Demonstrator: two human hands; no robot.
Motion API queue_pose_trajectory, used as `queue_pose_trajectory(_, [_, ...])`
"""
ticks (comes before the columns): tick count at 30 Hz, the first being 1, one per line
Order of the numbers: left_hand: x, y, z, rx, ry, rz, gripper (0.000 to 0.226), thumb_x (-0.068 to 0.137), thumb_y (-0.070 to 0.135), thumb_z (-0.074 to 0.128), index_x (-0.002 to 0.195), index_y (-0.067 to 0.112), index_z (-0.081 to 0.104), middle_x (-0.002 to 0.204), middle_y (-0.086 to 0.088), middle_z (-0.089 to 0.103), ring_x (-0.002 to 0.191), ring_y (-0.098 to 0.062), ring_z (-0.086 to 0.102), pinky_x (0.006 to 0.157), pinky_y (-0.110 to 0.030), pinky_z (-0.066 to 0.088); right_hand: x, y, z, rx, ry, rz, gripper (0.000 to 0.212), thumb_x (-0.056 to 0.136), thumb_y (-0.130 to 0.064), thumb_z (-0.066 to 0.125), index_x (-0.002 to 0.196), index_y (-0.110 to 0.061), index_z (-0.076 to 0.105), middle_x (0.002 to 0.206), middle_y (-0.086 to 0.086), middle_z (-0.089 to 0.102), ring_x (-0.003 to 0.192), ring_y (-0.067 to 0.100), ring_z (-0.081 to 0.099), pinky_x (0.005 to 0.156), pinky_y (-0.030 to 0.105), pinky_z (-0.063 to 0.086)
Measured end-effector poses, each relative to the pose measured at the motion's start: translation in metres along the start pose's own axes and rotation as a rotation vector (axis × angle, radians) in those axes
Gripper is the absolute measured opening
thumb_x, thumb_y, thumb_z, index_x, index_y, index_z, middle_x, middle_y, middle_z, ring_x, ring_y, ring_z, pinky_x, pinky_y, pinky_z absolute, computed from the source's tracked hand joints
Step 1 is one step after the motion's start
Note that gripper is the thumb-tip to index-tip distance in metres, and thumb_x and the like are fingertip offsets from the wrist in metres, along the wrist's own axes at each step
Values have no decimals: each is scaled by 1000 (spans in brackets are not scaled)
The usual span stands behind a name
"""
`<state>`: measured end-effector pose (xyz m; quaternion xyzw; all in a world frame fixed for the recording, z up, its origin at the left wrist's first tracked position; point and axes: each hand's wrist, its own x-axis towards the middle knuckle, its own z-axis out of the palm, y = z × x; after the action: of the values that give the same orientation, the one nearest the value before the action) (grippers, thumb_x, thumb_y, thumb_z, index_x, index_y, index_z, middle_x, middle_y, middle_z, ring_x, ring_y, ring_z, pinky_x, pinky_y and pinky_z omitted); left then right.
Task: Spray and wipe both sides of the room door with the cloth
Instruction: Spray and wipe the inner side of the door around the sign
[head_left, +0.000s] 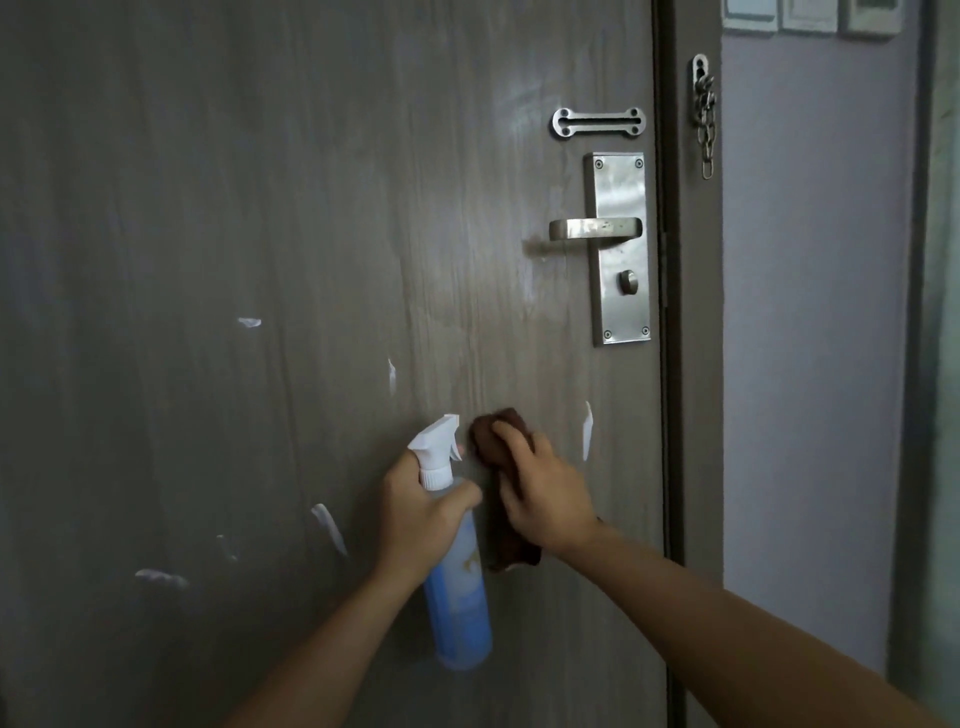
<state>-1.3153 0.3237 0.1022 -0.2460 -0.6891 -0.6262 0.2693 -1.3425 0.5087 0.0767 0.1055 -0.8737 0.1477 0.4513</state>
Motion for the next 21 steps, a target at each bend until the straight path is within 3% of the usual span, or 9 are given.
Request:
queue_pose_trajectory(3, [-5, 3, 15, -29, -99, 19, 57, 62, 9, 70, 116, 25, 72, 101, 23, 75, 90, 7, 68, 78, -9, 50, -24, 30, -35, 163, 203, 196, 67, 92, -25, 67, 151, -28, 37, 135, 8, 56, 113, 31, 59, 87, 45, 55])
queue_pose_trajectory(5, [-7, 5, 29, -20, -183, 12, 62, 62, 12, 68, 121, 30, 70, 106, 29, 74, 98, 8, 67, 81, -7, 49, -40, 53, -55, 157, 256, 265, 68, 93, -24, 70, 152, -26, 38, 136, 6, 57, 116, 27, 58, 93, 44, 54])
queue_pose_trajectory(9, [-10, 7, 69, 3, -246, -16, 51, 59, 19, 70, 110, 16, 72, 100, -1, 75, 87, -5, 69, 75, -15, 51, -54, 77, -75, 127, 236, 368, 70, 95, -27, 68, 153, -36, 30, 135, 4, 53, 106, 29, 64, 84, 48, 60])
queue_pose_trajectory(13, [-10, 10, 102, 33, -250, -52, 44, 61, 20, 72, 105, 24, 69, 92, 9, 73, 81, 6, 66, 70, -12, 51, -48, 86, -83, 132, 247, 378, 69, 96, -28, 67, 154, -33, 29, 134, 6, 51, 101, 26, 64, 83, 44, 61])
queue_pose_trajectory(17, [-10, 8, 119, 81, -179, -25, 36, 69, 10, 77, 100, 25, 65, 84, 4, 70, 75, -6, 66, 61, -16, 51, -42, 91, -90, 173, 272, 376, 68, 95, -27, 67, 154, -30, 33, 134, 4, 51, 101, 19, 61, 83, 33, 57])
queue_pose_trajectory(21, [-10, 1, 125, 85, -169, -1, 34, 71, 5, 78, 98, 21, 65, 80, 4, 69, 71, -5, 65, 57, -13, 48, -41, 99, -91, 179, 277, 349, 67, 94, -27, 69, 153, -29, 37, 133, 1, 53, 100, 13, 58, 83, 23, 50])
